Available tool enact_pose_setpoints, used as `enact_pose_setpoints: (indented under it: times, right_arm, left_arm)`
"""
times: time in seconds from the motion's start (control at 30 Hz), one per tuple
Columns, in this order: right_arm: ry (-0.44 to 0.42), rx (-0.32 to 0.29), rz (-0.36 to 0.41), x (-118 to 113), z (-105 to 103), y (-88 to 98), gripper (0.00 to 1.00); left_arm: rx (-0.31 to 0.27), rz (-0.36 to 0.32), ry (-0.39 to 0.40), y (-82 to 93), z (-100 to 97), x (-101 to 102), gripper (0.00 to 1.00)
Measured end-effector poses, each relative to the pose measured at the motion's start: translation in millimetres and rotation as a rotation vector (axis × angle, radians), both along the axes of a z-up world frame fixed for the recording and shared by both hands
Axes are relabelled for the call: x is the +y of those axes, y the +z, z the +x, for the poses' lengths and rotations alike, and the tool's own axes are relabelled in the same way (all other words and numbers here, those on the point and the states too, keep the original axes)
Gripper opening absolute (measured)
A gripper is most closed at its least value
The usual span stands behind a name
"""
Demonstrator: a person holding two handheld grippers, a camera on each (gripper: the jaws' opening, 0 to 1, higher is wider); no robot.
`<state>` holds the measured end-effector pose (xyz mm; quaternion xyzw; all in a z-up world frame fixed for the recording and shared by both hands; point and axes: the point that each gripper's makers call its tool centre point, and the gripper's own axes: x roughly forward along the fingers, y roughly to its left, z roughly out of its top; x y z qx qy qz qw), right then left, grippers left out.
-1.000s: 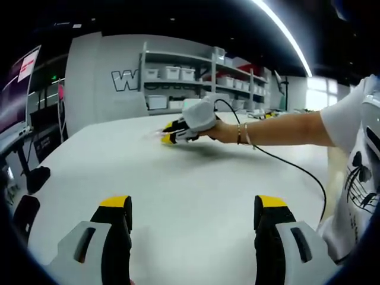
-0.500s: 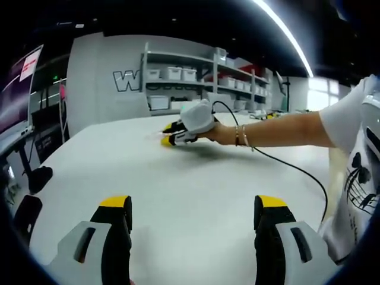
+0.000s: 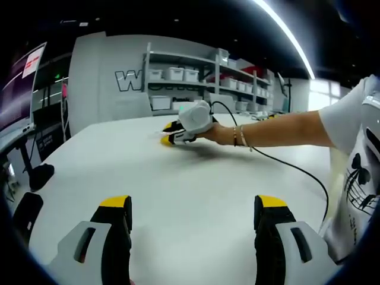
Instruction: Open the resealable bag by pulling the two sides of the seal apart until the entire bag opening is separated and visibly accessible.
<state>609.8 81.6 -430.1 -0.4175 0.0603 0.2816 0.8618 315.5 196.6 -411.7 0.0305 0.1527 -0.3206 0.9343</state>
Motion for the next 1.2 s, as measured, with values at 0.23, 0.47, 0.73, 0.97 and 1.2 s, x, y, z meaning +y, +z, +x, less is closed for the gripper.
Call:
enact_pose_setpoints:
  times: [0.23, 0.47, 0.73, 0.97, 1.2]
  right_arm:
    - [-0.019, 0.049, 0.059, 1.6, 1.5, -4.1, 0.13]
    - [-0.039, 0.074, 0.080, -1.5, -1.0, -10.0, 0.03]
    - [-0.040, 0.091, 0.084, -0.3, -0.8, -11.3, 0.00]
    - [-0.051, 0.108, 0.099, -4.3, 5.2, -12.0, 0.00]
    - [-0.082, 0.126, 0.155, -13.5, 5.5, -7.5, 0.00]
  left_arm:
    - [-0.002, -0.004, -0.003, -0.1, -1.9, 0.3, 0.83]
    - [-0.006, -0.007, 0.002, 0.6, -5.0, 3.8, 0.83]
    - [-0.011, -0.009, 0.010, 3.5, -5.7, 6.7, 0.83]
    - [-0.014, -0.010, 0.012, 5.0, -4.6, 7.1, 0.83]
    - [-0.012, -0.014, 0.013, 4.9, -3.7, 8.0, 0.84]
